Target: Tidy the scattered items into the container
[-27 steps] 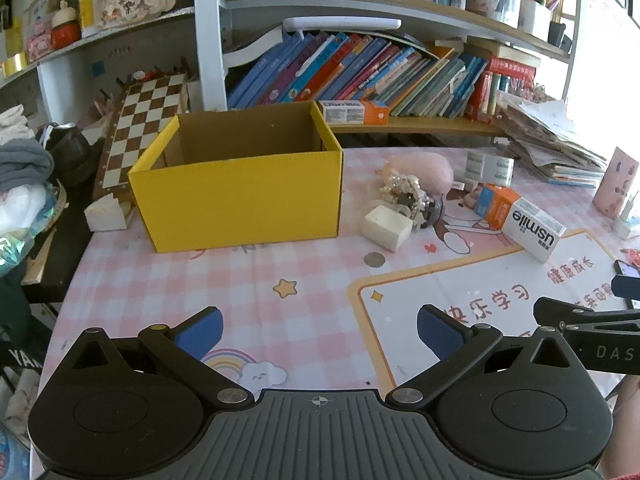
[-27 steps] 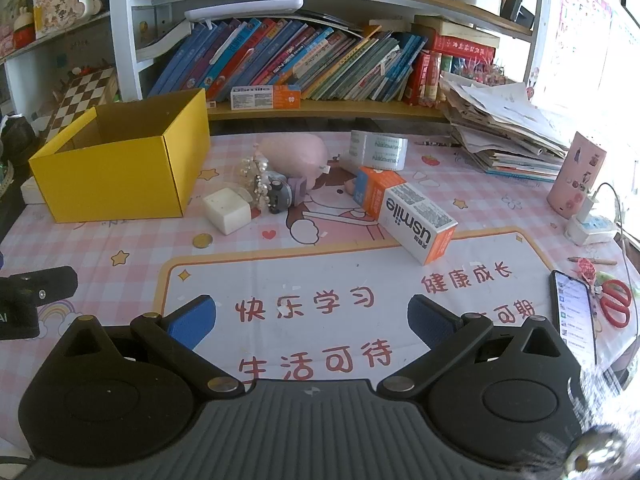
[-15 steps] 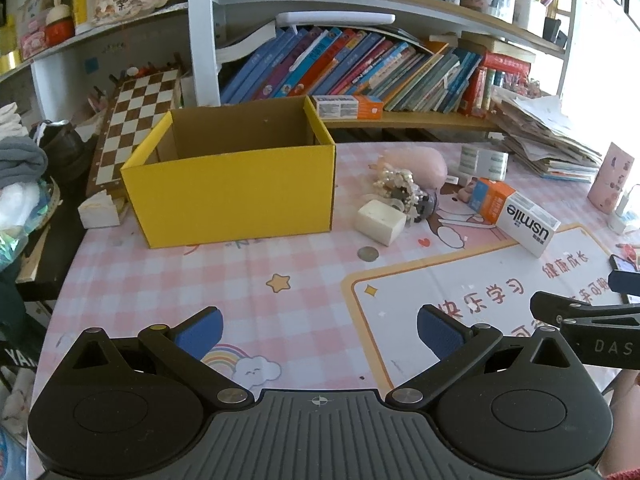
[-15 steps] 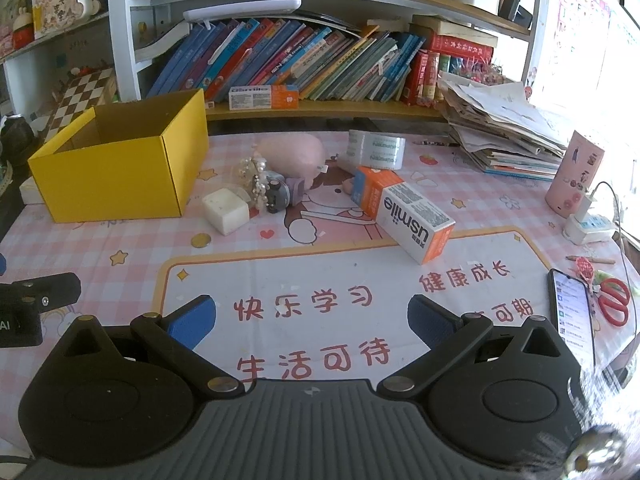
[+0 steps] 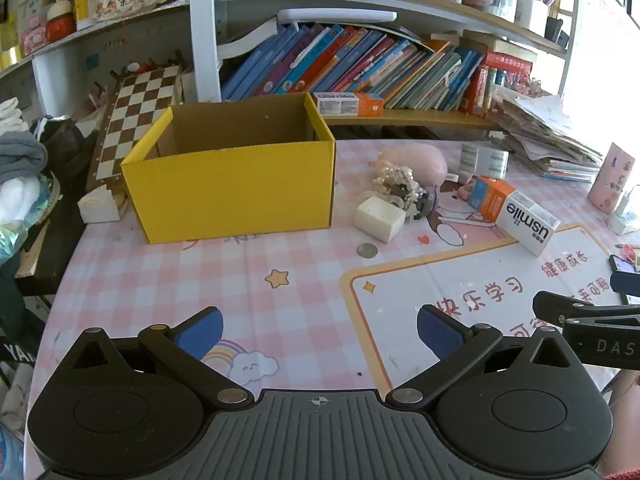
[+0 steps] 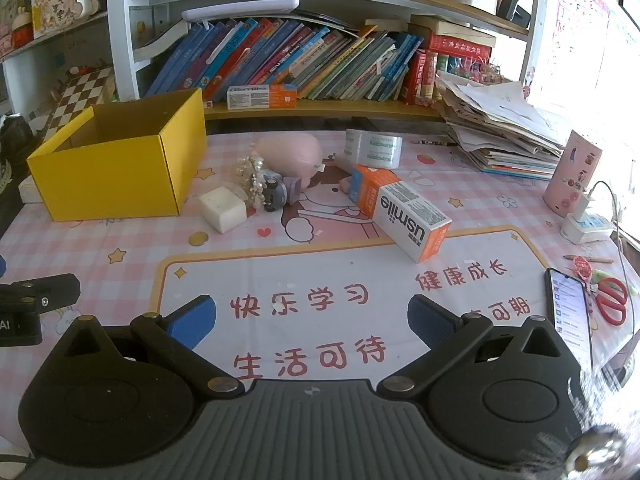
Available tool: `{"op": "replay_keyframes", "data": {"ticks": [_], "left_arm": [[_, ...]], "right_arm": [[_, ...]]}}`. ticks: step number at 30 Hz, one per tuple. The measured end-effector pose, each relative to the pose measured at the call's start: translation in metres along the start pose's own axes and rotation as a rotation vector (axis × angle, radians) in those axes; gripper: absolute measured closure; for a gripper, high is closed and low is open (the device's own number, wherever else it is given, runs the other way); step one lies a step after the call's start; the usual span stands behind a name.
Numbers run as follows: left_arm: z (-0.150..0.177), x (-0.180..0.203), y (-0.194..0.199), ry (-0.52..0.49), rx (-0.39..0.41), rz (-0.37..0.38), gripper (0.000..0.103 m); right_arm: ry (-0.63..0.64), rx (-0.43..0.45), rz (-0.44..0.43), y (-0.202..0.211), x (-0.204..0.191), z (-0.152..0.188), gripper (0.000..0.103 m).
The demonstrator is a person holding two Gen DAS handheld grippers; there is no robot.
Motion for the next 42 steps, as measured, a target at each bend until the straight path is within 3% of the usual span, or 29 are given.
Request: {"op": "replay_keyframes", "data": {"ticks": [42], "left_arm": [[0.0019,0.0004,0.0020,-0.005,0.009,0.001,0.000]], "right_arm": [[0.002,-0.003,-0.001,0.0026,-0.0032,0.0016,0.000]]}}
Point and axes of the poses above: each gripper's, at about its wrist camera, not at the fingertips, and y roughly against the way its jaws point, x to its right, z to its underside, the point moved 10 cm from there along -y, roughly the way its jaws point, and after that the axes turned 4 degrees about x, right-handed, at the moved point
